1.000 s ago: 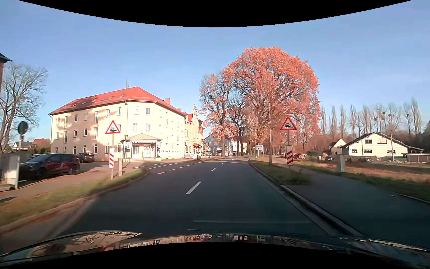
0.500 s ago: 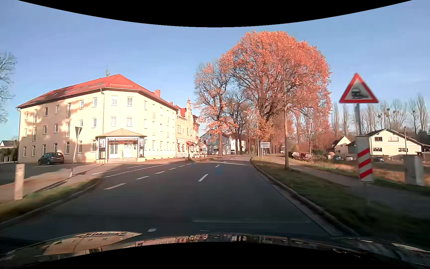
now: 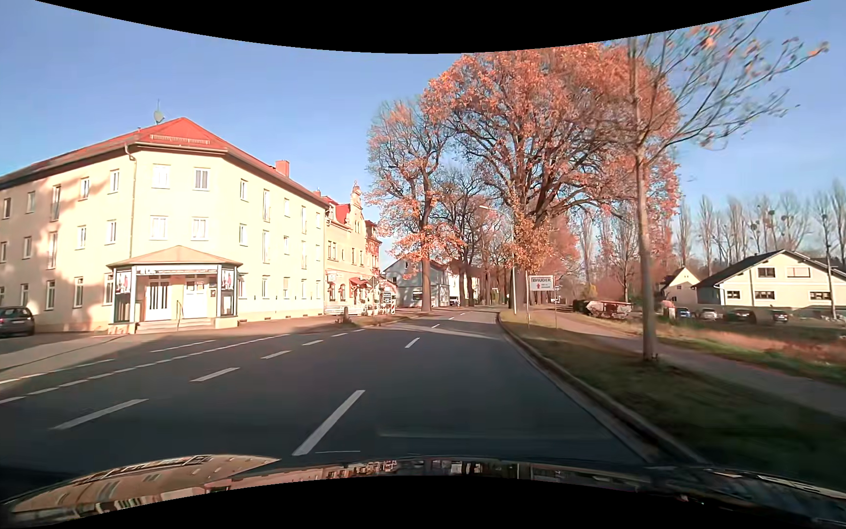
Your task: Follow the waypoints while adhering to traffic rules and regulations
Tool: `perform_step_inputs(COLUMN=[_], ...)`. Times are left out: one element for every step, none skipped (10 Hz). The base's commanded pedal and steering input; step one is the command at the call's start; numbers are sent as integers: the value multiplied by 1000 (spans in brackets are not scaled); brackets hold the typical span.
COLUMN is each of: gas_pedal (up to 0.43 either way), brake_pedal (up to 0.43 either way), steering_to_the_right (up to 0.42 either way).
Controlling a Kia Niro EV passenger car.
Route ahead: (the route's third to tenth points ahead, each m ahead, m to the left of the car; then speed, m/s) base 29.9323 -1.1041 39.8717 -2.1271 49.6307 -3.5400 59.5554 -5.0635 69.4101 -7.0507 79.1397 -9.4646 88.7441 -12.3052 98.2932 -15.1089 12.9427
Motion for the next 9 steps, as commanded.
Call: perform_step_inputs(gas_pedal=[130, 130, 130, 130, 130, 130, 130, 138, 138], brake_pedal=[0, 0, 0, 0, 0, 0, 0, 0, 0], steering_to_the_right=[11, 12, 12, 12, 13, 14, 14, 14, 15])
